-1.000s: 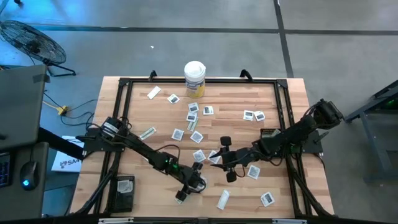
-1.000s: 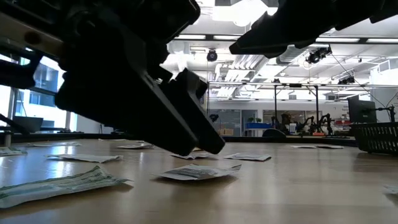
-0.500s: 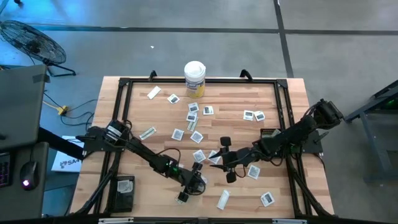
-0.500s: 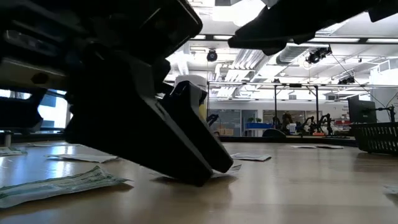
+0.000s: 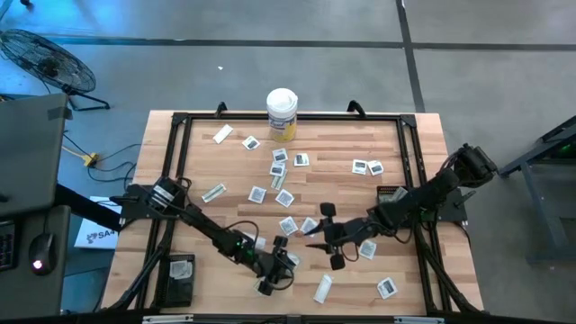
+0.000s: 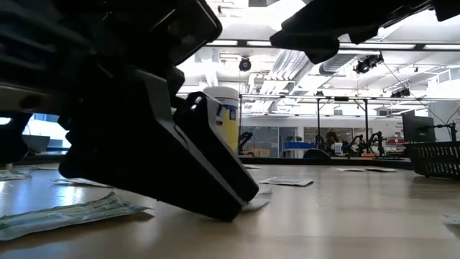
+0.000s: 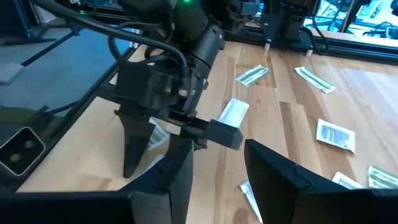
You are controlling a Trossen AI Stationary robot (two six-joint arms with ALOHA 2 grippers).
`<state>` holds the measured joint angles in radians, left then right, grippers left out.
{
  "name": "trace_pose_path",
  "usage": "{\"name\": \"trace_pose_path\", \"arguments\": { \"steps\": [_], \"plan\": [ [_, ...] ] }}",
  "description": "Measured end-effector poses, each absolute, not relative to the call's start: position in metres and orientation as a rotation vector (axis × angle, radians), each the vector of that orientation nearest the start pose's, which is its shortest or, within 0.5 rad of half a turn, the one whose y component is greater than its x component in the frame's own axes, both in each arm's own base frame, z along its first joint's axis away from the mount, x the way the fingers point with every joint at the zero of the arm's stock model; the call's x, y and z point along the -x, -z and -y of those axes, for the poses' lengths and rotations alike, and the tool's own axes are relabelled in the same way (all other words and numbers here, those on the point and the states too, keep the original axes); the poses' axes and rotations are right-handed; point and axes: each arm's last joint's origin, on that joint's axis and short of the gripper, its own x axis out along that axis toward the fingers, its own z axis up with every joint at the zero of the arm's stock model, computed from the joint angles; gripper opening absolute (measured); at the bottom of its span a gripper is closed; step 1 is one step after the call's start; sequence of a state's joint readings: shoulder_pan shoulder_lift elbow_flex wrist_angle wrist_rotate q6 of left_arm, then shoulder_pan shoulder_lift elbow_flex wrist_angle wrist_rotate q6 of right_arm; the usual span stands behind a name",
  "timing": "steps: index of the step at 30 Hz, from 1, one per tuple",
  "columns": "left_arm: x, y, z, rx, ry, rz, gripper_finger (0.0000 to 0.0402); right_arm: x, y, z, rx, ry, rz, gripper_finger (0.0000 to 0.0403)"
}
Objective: Pick & Place First Aid Supplies
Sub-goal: Put the white towelette sachet into the left black bin
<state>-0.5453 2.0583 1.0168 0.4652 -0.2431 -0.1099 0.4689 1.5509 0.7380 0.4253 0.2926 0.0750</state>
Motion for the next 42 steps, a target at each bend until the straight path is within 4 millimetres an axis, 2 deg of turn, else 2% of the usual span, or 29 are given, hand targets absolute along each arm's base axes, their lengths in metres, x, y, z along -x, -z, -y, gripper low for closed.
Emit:
{"name": "trace_pose_path", "arguments": {
  "steps": [3, 12, 18, 24, 33, 37, 42],
  "plan": [
    [-0.344, -0.104, 0.203, -0.119, 0.261, -0.544, 0.0162, -0.283, -0.195, -0.137, 0.077, -0.138, -0.361, 0.0138],
    [-0.344, -0.103, 0.202, -0.068, 0.231, -0.554, 0.0053, -0.280, -0.195, -0.144, 0.050, -0.142, -0.357, 0.0138],
    [-0.344, -0.103, 0.202, -0.023, 0.215, -0.559, 0.0005, -0.279, -0.195, -0.146, 0.030, -0.132, -0.355, 0.0138],
    [-0.341, -0.107, 0.209, -0.049, 0.152, -0.531, 0.0001, -0.277, -0.195, -0.150, 0.012, -0.134, -0.356, 0.0138],
    [-0.338, -0.125, 0.240, -0.126, 0.094, -0.563, 0.0000, -0.271, -0.196, -0.160, 0.004, -0.141, -0.352, 0.0138],
    [-0.332, -0.148, 0.254, -0.133, 0.064, -0.603, 0.0000, -0.267, -0.196, -0.166, 0.005, -0.134, -0.347, 0.0138],
    [-0.306, -0.176, 0.268, -0.165, -0.019, -0.662, 0.0000, -0.261, -0.197, -0.175, 0.007, -0.132, -0.326, 0.0138]
  ]
}}
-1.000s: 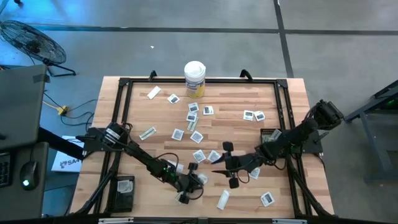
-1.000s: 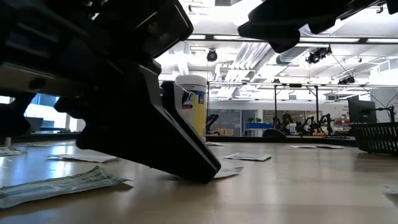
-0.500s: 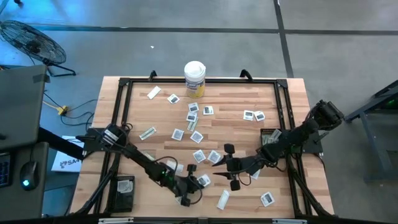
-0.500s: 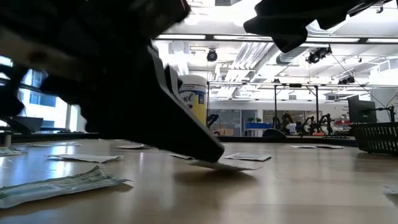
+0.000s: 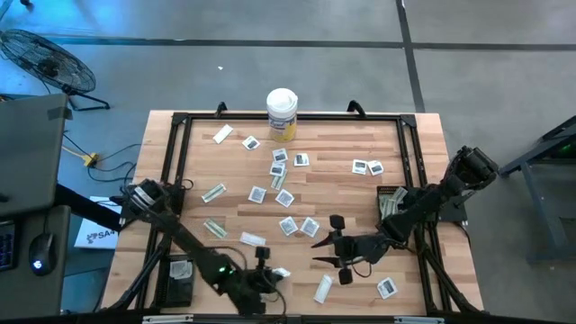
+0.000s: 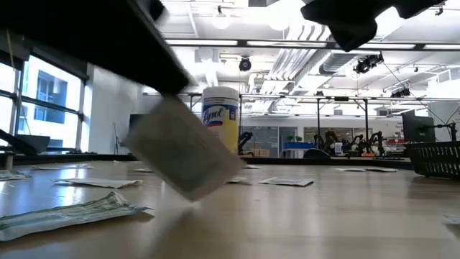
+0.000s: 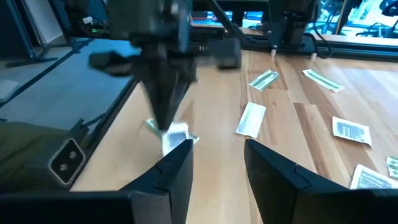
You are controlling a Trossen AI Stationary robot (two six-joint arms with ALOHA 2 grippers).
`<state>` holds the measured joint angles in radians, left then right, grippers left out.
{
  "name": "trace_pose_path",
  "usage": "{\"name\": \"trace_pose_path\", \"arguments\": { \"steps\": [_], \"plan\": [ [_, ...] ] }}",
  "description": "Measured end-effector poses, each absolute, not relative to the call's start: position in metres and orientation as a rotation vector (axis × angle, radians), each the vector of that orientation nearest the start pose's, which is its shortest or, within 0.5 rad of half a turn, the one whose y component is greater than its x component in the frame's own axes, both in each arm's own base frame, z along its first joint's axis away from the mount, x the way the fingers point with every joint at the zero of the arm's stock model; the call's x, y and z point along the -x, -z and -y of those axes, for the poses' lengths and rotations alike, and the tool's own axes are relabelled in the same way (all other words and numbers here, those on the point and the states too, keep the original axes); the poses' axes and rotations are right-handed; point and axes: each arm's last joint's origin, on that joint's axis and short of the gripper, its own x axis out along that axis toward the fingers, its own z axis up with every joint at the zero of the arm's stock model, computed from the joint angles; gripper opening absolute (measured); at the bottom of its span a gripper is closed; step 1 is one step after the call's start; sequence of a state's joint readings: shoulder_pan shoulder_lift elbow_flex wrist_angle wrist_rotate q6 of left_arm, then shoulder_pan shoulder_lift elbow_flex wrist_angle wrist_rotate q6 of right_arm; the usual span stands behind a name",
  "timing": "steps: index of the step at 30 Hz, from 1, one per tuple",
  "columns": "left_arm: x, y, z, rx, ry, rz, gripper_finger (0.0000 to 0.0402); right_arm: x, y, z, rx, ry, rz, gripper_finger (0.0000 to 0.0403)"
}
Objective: Pick & Place First Aid Supplies
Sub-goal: Put the white towelette sachet into the left black bin
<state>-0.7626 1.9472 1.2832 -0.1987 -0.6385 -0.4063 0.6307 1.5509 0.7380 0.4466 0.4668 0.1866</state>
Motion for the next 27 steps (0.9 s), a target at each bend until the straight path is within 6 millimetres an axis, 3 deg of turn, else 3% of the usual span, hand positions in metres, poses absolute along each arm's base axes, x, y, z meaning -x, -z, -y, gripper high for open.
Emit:
{"name": "trace_pose_path", "arguments": {
  "steps": [10, 14, 22, 27],
  "plan": [
    [-0.222, -0.235, 0.285, -0.133, -0.194, -0.820, 0.0000, -0.254, -0.200, -0.186, -0.020, -0.132, -0.292, 0.0138],
    [-0.190, -0.249, 0.289, -0.095, -0.256, -0.960, 0.0000, -0.253, -0.202, -0.188, -0.032, -0.136, -0.280, 0.0138],
    [-0.136, -0.250, 0.293, 0.078, -0.429, -1.266, 0.0000, -0.254, -0.202, -0.187, -0.049, -0.132, -0.281, 0.0138],
    [-0.111, -0.247, 0.302, 0.167, -0.473, -1.269, 0.0000, -0.254, -0.202, -0.187, -0.049, -0.132, -0.281, 0.0138]
  ]
}}
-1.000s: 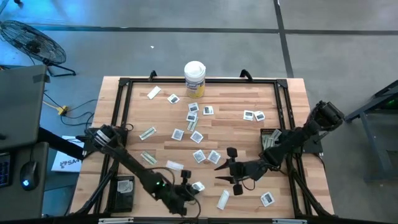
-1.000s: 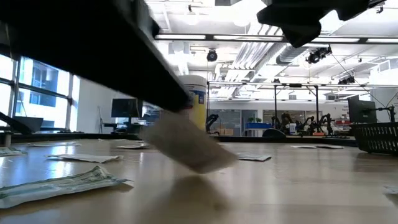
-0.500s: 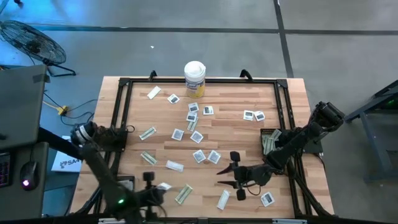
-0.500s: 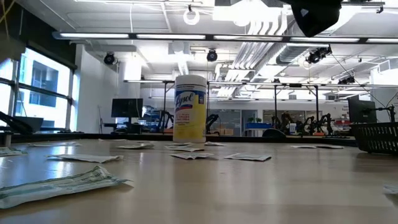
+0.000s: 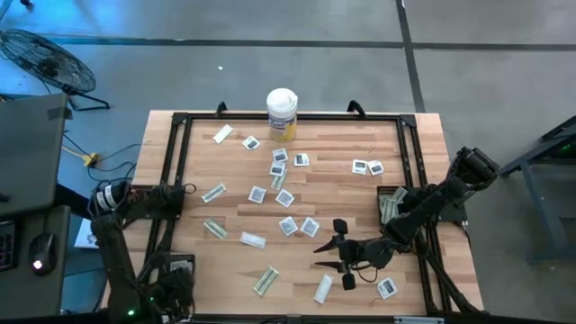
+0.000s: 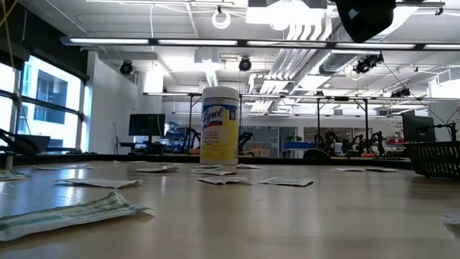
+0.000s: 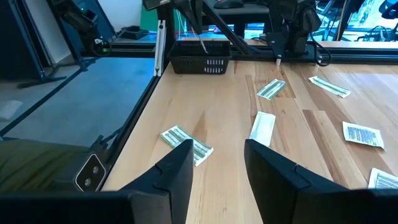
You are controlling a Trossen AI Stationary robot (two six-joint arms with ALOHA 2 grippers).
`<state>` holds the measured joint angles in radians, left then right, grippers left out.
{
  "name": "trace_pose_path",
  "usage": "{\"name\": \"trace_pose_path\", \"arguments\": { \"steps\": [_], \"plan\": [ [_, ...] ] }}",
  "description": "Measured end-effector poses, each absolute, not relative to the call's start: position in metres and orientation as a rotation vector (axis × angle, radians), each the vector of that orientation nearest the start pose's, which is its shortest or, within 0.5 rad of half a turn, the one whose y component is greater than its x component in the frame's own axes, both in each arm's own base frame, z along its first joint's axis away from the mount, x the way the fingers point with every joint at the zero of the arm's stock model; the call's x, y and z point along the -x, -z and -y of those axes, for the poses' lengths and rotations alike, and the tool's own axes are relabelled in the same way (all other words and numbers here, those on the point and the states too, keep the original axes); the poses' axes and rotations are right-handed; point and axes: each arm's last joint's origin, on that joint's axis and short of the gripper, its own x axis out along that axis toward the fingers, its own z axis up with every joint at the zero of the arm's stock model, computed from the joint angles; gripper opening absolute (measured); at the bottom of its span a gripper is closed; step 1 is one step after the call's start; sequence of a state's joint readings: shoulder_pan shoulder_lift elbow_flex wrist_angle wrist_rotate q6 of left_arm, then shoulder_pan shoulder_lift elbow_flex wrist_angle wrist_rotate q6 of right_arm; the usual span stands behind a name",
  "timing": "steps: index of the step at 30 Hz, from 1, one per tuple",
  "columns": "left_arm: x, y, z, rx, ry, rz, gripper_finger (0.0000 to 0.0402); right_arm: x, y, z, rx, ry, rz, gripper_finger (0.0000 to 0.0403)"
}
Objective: Pick & Place First Aid Supplies
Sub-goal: Put the white towelette sachet into the left black bin, then put the white towelette into the left black bin
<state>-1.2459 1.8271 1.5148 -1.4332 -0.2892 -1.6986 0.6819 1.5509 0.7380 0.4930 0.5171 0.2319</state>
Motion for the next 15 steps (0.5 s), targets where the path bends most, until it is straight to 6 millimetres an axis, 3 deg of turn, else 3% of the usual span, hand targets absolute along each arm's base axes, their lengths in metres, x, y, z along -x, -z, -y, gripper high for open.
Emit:
{"name": "trace_pose_path", "arguments": {
  "steps": [4, 10, 15],
  "plan": [
    [-0.100, -0.228, 0.300, 0.185, -0.529, -1.277, 0.0000, -0.254, -0.202, -0.187, -0.050, -0.132, -0.280, 0.0138],
    [-0.102, -0.195, 0.287, 0.190, -0.610, -1.399, 0.0006, -0.254, -0.202, -0.187, -0.063, -0.130, -0.280, 0.0138],
    [-0.107, -0.190, 0.282, 0.164, -0.611, -1.431, 0.0048, -0.254, -0.202, -0.187, -0.066, -0.130, -0.279, 0.0138]
  ]
}}
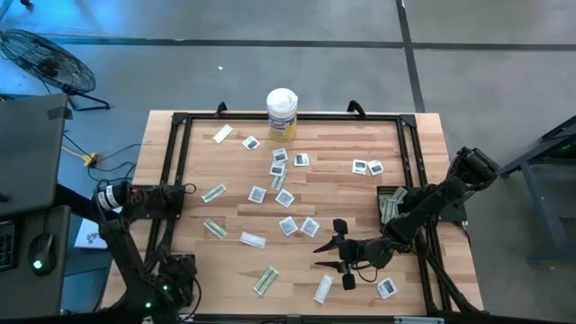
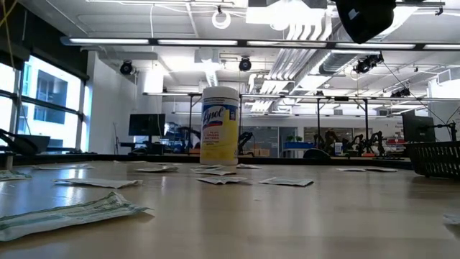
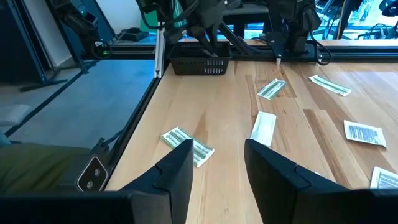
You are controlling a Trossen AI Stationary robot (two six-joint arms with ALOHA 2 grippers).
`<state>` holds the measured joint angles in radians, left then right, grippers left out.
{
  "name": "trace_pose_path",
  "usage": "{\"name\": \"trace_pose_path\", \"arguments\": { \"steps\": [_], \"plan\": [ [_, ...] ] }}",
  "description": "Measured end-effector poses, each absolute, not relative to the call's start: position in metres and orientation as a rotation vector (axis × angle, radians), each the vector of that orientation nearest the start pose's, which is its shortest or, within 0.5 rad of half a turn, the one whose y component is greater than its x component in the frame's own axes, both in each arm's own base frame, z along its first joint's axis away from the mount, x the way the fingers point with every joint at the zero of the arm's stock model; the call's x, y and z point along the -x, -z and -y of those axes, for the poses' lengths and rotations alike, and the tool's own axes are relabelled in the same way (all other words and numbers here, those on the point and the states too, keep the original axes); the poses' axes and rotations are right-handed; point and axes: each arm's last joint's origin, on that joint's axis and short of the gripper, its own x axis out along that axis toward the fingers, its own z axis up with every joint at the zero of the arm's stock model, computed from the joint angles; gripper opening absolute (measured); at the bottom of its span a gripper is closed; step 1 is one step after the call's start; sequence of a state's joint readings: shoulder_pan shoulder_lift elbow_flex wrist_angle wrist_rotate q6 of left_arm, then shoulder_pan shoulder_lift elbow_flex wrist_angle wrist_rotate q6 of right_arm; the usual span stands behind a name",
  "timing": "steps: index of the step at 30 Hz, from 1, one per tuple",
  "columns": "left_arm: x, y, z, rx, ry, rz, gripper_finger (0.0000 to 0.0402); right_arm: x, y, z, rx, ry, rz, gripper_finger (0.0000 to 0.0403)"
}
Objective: Pick & Place First Aid Supplies
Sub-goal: Put the white towelette into the left black bin
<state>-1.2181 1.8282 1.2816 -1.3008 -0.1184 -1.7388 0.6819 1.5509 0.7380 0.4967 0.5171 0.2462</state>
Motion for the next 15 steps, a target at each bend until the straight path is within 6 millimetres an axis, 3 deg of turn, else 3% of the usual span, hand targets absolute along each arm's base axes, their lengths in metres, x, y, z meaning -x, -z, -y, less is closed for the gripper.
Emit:
{"name": "trace_pose_path", "arguments": {
  "steps": [4, 8, 15],
  "plan": [
    [-0.111, -0.192, 0.282, 0.162, -0.598, -1.433, 0.0099, -0.255, -0.202, -0.187, -0.052, -0.145, -0.281, 0.0138],
    [-0.113, -0.207, 0.287, 0.147, -0.571, -1.376, 0.0131, -0.261, -0.202, -0.180, -0.032, -0.181, -0.286, 0.0138],
    [-0.127, -0.246, 0.285, 0.048, -0.555, -1.023, 0.0136, -0.280, -0.198, -0.156, 0.022, -0.221, -0.290, 0.0138]
  ]
}}
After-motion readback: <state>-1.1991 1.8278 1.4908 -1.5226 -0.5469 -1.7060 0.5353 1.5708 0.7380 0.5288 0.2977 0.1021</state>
